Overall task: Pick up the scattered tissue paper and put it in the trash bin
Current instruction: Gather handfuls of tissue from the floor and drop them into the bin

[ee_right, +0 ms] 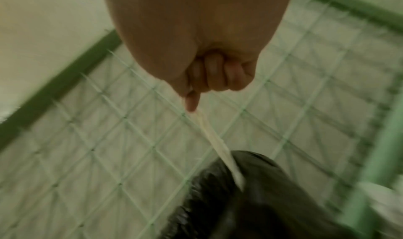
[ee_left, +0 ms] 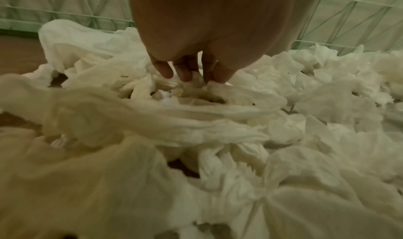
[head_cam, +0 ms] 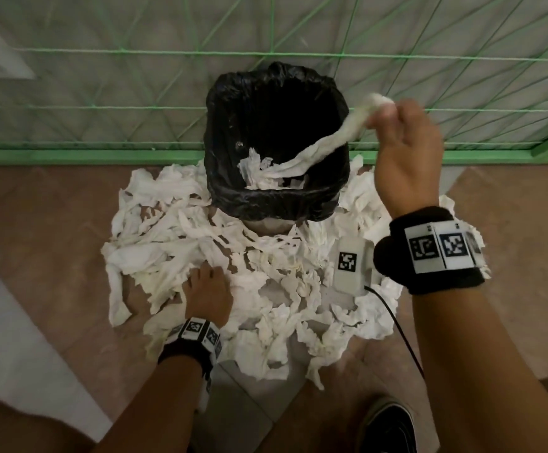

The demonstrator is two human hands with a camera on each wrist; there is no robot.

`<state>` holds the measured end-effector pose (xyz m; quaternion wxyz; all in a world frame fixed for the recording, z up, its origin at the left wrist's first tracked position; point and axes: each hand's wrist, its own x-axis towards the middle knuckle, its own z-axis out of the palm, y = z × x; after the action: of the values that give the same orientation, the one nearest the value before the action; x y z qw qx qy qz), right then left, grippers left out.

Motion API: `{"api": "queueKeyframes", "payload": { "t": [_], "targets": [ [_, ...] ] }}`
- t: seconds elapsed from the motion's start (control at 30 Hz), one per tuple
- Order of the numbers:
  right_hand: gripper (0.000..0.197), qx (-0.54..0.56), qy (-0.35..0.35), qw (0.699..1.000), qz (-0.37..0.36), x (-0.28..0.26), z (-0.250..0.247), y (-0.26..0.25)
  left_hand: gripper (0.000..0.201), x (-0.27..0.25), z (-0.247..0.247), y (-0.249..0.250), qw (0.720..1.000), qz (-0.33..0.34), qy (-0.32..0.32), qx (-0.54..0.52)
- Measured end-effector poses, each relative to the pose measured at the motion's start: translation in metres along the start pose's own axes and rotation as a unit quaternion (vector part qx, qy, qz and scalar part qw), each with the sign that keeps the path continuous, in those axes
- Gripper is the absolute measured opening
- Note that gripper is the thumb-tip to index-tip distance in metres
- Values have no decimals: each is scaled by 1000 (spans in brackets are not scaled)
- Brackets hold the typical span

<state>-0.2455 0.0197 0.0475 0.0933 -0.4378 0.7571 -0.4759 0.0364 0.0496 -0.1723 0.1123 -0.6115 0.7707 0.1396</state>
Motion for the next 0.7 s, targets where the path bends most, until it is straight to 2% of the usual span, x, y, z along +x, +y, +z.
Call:
{"api": "queueKeyframes", "payload": {
  "t": [0.07,0.1,0.13,0.2,0.27,0.3,0.33,0.37,0.43,0.5,0.53,0.6,0.63,0.67,0.7],
  "targets": [
    [27,-21,-81,995,-54,9,10,-21,27,2,-5,3,999,5,41,-28],
    [27,-20,-92,994,-61,11,15,-26,29,3,-7,5,998,6,50,-45],
    [28,7,-75,996,-52,12,19,-27,33,3,-9,7,997,9,48,-66],
    [23,100,35,994,8,9,20,-14,43,2,-13,11,994,33,35,-101],
    [14,127,125,977,121,-8,17,18,49,2,-9,18,993,80,19,-81],
    [10,94,127,970,184,-21,17,44,48,1,-4,21,993,98,5,-65],
    [8,27,94,964,247,-39,16,68,44,0,2,23,993,110,-3,-50],
    [16,-67,37,950,302,-58,16,92,38,0,8,25,992,116,-1,-39],
    [43,-206,-87,885,409,-94,16,127,27,0,21,26,993,112,24,-25],
    [62,-246,-148,828,481,-138,20,149,25,-3,31,26,993,108,22,-46],
    [71,-269,-182,807,493,-159,26,155,28,-5,33,25,992,103,12,-69],
    [68,-354,-204,797,444,-192,34,174,31,-9,39,24,990,91,-3,-105],
    [60,-387,-186,798,423,-201,36,185,31,-11,41,25,990,87,-2,-112],
    [49,-385,-139,814,413,-202,38,196,29,-12,44,26,989,83,4,-125],
    [39,-382,-101,820,415,-196,37,183,29,-11,45,28,987,75,9,-139]
  ]
}}
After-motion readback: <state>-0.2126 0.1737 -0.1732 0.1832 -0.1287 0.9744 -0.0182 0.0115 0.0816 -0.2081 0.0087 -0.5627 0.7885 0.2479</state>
